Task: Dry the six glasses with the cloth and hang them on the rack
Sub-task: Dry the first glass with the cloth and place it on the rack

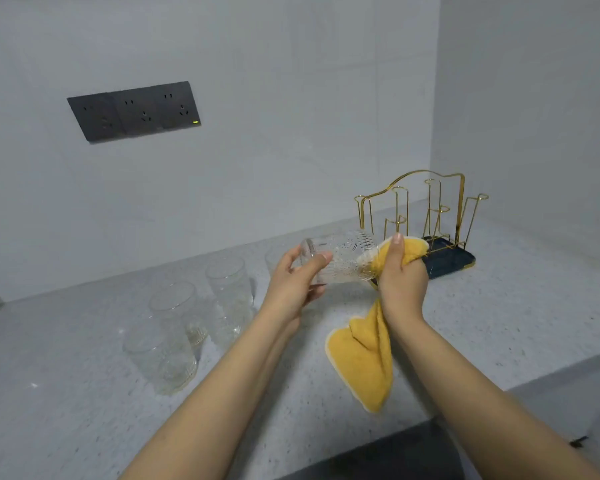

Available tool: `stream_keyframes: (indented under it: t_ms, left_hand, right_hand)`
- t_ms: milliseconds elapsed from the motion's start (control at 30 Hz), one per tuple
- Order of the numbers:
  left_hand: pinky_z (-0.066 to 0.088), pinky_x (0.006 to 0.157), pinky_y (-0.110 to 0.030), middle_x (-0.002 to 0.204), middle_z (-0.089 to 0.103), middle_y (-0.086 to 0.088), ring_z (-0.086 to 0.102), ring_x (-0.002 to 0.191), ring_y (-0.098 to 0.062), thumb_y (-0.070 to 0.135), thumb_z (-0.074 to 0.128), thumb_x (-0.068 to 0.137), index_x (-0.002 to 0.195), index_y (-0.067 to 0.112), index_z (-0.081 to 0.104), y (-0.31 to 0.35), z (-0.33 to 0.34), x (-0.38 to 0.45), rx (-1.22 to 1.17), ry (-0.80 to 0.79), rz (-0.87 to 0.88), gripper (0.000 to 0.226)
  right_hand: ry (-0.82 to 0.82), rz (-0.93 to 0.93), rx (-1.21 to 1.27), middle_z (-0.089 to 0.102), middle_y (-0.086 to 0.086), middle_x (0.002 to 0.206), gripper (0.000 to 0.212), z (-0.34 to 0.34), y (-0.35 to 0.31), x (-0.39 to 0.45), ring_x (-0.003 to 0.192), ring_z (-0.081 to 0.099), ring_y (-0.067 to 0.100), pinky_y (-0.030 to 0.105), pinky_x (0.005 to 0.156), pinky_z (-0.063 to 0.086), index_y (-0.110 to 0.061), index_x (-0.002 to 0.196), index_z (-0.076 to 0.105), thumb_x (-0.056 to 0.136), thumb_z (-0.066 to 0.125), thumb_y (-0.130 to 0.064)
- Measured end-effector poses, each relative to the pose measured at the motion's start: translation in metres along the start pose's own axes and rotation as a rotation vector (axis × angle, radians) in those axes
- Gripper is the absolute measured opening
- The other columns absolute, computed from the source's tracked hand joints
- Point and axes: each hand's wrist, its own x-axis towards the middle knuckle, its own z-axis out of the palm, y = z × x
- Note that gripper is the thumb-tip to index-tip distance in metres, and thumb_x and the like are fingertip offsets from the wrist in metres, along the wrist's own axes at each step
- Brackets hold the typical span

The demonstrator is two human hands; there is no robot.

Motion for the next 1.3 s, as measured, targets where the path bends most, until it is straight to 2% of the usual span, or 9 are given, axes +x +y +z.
stream_keyframes:
  t_ms: [67, 200, 333, 433, 533, 700, 833, 1000, 1300]
  left_hand:
    - [0.048, 0.056, -0.018, 0.128, 0.063, -0.014, 0.061, 0.075, -0.015, 0.030, 0.074, 0.084, 0.138, 0.023, 0.049, 0.015, 0.004, 0.015, 0.081, -0.017, 0.057, 0.061]
    - [0.046, 0.068, -0.023, 0.128, 0.060, -0.005, 0.062, 0.095, -0.014, 0.038, 0.072, 0.084, 0.135, 0.028, 0.051, 0.047, 0.017, 0.039, 0.189, 0.013, 0.186, 0.056]
    - [0.047, 0.103, -0.038, 0.139, 0.054, -0.001, 0.054, 0.123, -0.018, 0.036, 0.073, 0.085, 0.139, 0.021, 0.049, 0.081, 0.031, 0.080, 0.225, 0.069, 0.313, 0.061]
    - [0.041, 0.106, -0.033, 0.149, 0.045, 0.000, 0.048, 0.131, -0.017, 0.035, 0.074, 0.084, 0.146, 0.019, 0.042, 0.099, 0.044, 0.119, 0.264, 0.076, 0.387, 0.071]
    - [0.037, 0.098, -0.024, 0.152, 0.042, -0.001, 0.047, 0.133, -0.016, 0.036, 0.076, 0.082, 0.149, 0.019, 0.039, 0.107, 0.058, 0.156, 0.326, 0.050, 0.430, 0.079]
    - [0.039, 0.096, -0.024, 0.151, 0.043, -0.001, 0.047, 0.133, -0.017, 0.040, 0.078, 0.079, 0.147, 0.019, 0.043, 0.097, 0.085, 0.210, 0.442, -0.059, 0.401, 0.079]
    - [0.037, 0.102, -0.022, 0.148, 0.049, -0.001, 0.049, 0.132, -0.016, 0.038, 0.078, 0.080, 0.145, 0.015, 0.047, 0.077, 0.098, 0.231, 0.545, -0.212, 0.338, 0.075]
    - [0.040, 0.102, -0.023, 0.143, 0.053, -0.001, 0.054, 0.123, -0.013, 0.035, 0.078, 0.080, 0.145, 0.016, 0.047, 0.051, 0.099, 0.234, 0.679, -0.317, 0.324, 0.075]
    - [0.035, 0.094, -0.016, 0.138, 0.057, -0.001, 0.049, 0.112, -0.004, 0.031, 0.076, 0.083, 0.146, 0.016, 0.045, 0.029, 0.098, 0.223, 0.712, -0.373, 0.293, 0.072]
  right_hand:
    - [0.000, 0.061, 0.028, 0.045, 0.002, 0.057, 0.046, -0.004, -0.002, 0.011, 0.053, 0.045, 0.013, 0.025, 0.048, 0.034, -0.013, 0.061, 0.043, 0.097, 0.034, -0.041]
    - [-0.009, 0.073, 0.062, 0.044, 0.003, 0.057, 0.048, -0.005, -0.011, 0.028, 0.054, 0.045, 0.015, 0.027, 0.050, 0.035, -0.011, 0.063, 0.044, 0.097, 0.033, -0.043]
    - [-0.036, 0.070, 0.066, 0.048, 0.006, 0.062, 0.048, 0.001, -0.016, 0.045, 0.059, 0.048, 0.018, 0.030, 0.056, 0.040, -0.010, 0.067, 0.047, 0.096, 0.033, -0.045]
    - [-0.079, 0.147, 0.083, 0.055, 0.004, 0.072, 0.045, 0.009, -0.013, 0.062, 0.069, 0.054, 0.016, 0.028, 0.061, 0.044, -0.014, 0.074, 0.052, 0.094, 0.033, -0.049]
    - [-0.119, 0.193, 0.079, 0.056, 0.004, 0.075, 0.049, 0.016, -0.009, 0.072, 0.074, 0.056, 0.018, 0.024, 0.056, 0.041, -0.011, 0.083, 0.056, 0.093, 0.031, -0.052]
    - [-0.137, 0.238, 0.090, 0.054, 0.009, 0.066, 0.053, 0.025, 0.002, 0.075, 0.069, 0.058, 0.025, 0.037, 0.066, 0.049, -0.009, 0.068, 0.053, 0.088, 0.035, -0.055]
    - [-0.136, 0.316, 0.129, 0.051, -0.001, 0.075, 0.033, 0.025, 0.008, 0.074, 0.070, 0.049, 0.011, 0.035, 0.075, 0.042, -0.026, 0.069, 0.045, 0.090, 0.037, -0.050]
    - [-0.166, 0.365, 0.174, 0.043, -0.009, 0.075, 0.026, 0.023, 0.011, 0.074, 0.067, 0.041, 0.008, 0.034, 0.079, 0.036, -0.028, 0.073, 0.038, 0.091, 0.039, -0.047]
    - [-0.201, 0.356, 0.154, 0.055, 0.002, 0.071, 0.036, 0.024, 0.020, 0.068, 0.067, 0.053, 0.010, 0.023, 0.055, 0.037, -0.017, 0.069, 0.051, 0.090, 0.041, -0.046]
